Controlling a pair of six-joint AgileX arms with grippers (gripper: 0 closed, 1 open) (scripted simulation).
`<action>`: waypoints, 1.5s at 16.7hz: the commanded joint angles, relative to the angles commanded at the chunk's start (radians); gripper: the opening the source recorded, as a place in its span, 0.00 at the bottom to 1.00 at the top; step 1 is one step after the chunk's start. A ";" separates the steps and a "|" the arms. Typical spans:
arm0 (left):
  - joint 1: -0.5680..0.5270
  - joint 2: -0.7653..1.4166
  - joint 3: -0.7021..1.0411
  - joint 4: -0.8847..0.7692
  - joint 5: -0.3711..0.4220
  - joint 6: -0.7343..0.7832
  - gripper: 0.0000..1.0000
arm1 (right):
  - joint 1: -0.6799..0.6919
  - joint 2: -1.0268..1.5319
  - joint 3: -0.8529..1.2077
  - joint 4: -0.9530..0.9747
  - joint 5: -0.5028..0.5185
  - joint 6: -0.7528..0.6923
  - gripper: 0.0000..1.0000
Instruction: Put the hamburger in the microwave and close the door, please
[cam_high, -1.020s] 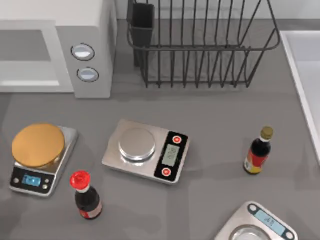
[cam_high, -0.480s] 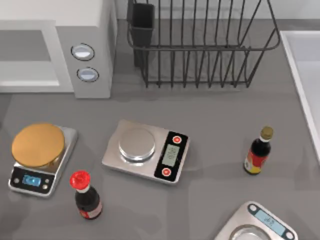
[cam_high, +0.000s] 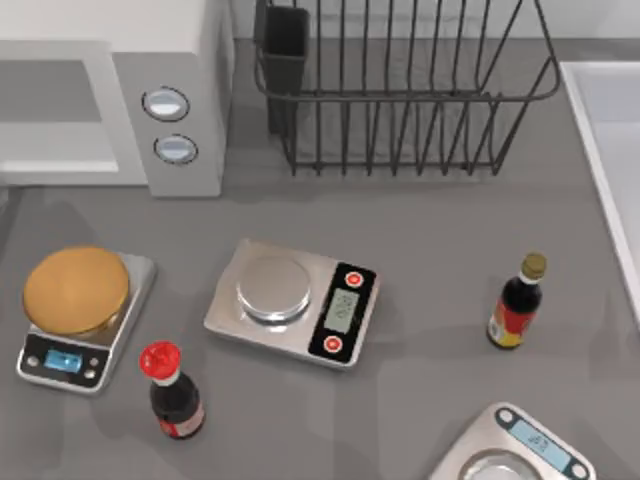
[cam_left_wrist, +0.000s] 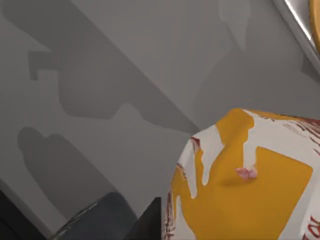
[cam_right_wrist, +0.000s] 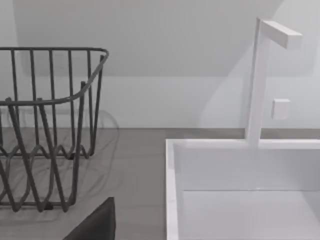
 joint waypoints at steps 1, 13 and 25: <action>-0.031 0.006 -0.013 0.088 0.013 -0.052 0.00 | 0.000 0.000 0.000 0.000 0.000 0.000 1.00; -0.151 0.398 -0.059 1.206 0.043 -0.678 0.00 | 0.000 0.000 0.000 0.000 0.000 0.000 1.00; -0.020 0.644 -0.055 1.590 0.079 -0.946 0.00 | 0.000 0.000 0.000 0.000 0.000 0.000 1.00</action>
